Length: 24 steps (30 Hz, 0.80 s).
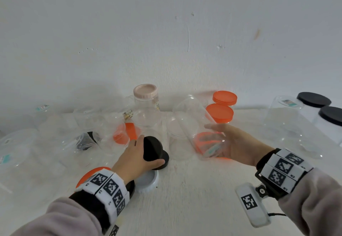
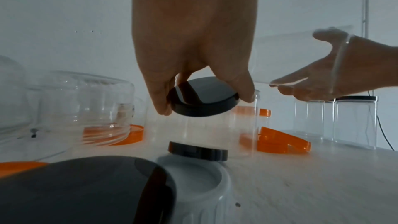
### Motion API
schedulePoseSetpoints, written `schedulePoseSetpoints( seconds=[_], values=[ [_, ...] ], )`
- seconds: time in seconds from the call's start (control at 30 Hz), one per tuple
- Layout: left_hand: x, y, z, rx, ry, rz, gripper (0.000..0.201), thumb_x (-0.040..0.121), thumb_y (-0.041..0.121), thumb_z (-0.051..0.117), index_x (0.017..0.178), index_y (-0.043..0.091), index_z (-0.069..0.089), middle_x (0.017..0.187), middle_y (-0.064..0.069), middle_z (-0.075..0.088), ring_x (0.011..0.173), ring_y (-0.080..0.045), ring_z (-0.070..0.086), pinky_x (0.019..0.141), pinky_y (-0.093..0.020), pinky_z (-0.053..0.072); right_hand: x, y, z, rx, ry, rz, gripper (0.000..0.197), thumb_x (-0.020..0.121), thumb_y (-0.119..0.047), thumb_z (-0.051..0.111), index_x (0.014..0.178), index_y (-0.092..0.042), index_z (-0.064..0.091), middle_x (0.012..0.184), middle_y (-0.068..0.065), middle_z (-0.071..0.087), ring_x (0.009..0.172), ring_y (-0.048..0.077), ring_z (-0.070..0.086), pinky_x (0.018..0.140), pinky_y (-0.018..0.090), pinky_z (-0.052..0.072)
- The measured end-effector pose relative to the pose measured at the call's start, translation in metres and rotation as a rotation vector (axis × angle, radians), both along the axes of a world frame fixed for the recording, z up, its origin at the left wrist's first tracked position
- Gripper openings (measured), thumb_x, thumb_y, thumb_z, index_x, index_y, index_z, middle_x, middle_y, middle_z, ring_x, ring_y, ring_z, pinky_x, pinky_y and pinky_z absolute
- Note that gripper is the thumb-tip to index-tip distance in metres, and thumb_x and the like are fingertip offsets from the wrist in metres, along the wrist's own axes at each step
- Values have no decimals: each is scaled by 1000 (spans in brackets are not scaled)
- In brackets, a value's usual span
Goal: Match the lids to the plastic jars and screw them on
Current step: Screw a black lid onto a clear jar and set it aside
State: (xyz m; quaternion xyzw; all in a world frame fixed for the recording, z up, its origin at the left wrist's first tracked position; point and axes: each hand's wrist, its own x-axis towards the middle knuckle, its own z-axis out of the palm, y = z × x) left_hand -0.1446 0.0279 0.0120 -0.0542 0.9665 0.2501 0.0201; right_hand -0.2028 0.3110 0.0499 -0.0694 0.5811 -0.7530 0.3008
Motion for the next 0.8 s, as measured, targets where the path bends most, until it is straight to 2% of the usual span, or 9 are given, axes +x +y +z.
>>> schedulePoseSetpoints(
  seconds=[0.03, 0.1, 0.2, 0.3, 0.47, 0.53, 0.6, 0.67, 0.8],
  values=[
    [0, 1, 2, 25, 19, -1, 102, 73, 62, 69, 149, 15, 20, 144, -9, 35, 129, -24, 41, 104, -36, 40, 3, 3, -3, 13, 17, 32, 71, 52, -30, 84, 116, -9, 62, 96, 11, 68, 80, 29, 68, 66, 40, 58],
    [-1, 2, 6, 62, 58, -1, 100, 71, 65, 67, 147, 16, 25, 141, -7, 39, 127, -23, 42, 103, -37, 41, 8, 7, -7, 49, 38, 107, 76, 53, -27, 80, 122, -3, 56, 94, 6, 62, 85, 24, 64, 71, 41, 58],
    [-1, 6, 11, 107, 114, -8, 101, 64, 76, 60, 141, 16, 33, 135, -5, 43, 121, -21, 45, 100, -36, 44, 12, 9, -14, 108, 76, 169, 66, 59, -25, 75, 122, -15, 58, 90, -1, 63, 88, 18, 63, 77, 40, 57],
    [-2, 10, 16, 159, 193, -7, 100, 56, 83, 49, 132, 18, 42, 124, 0, 46, 110, -15, 48, 89, -27, 43, 15, 10, -18, 167, 90, 185, 71, 58, -17, 78, 124, -21, 52, 87, -6, 65, 90, 16, 63, 84, 42, 55],
    [-6, 18, 25, 228, 239, -2, 93, 53, 88, 43, 115, 19, 52, 109, 2, 55, 100, -13, 54, 78, -24, 43, 21, 7, -21, 386, 181, 221, 90, 52, -18, 83, 131, -20, 41, 117, 7, 58, 109, 20, 63, 87, 32, 52],
    [-6, 21, 29, 248, 248, -15, 89, 55, 86, 44, 113, 19, 54, 106, 2, 59, 98, -13, 58, 79, -26, 48, 22, 5, -23, 476, 240, 227, 89, 55, -16, 84, 132, -20, 39, 127, 8, 54, 113, 19, 61, 93, 36, 53],
    [-5, 25, 32, 250, 254, -23, 87, 57, 84, 46, 114, 19, 54, 107, 1, 59, 102, -15, 57, 85, -32, 51, 23, 3, -23, 548, 285, 241, 88, 58, -15, 84, 133, -23, 37, 127, 3, 54, 115, 17, 59, 99, 41, 49],
    [-3, 30, 35, 260, 265, -33, 85, 58, 83, 46, 113, 20, 54, 109, 0, 59, 104, -16, 56, 90, -37, 50, 24, 1, -23, 610, 315, 258, 91, 58, -16, 86, 133, -26, 35, 126, -2, 53, 117, 13, 56, 102, 40, 47],
    [-1, 40, 42, 284, 285, -66, 87, 56, 84, 46, 114, 19, 54, 111, -2, 59, 106, -16, 55, 95, -37, 48, 23, -4, -30, 668, 361, 247, 102, 59, -13, 90, 138, -29, 27, 130, -11, 50, 126, 10, 48, 103, 37, 45]
  ],
)
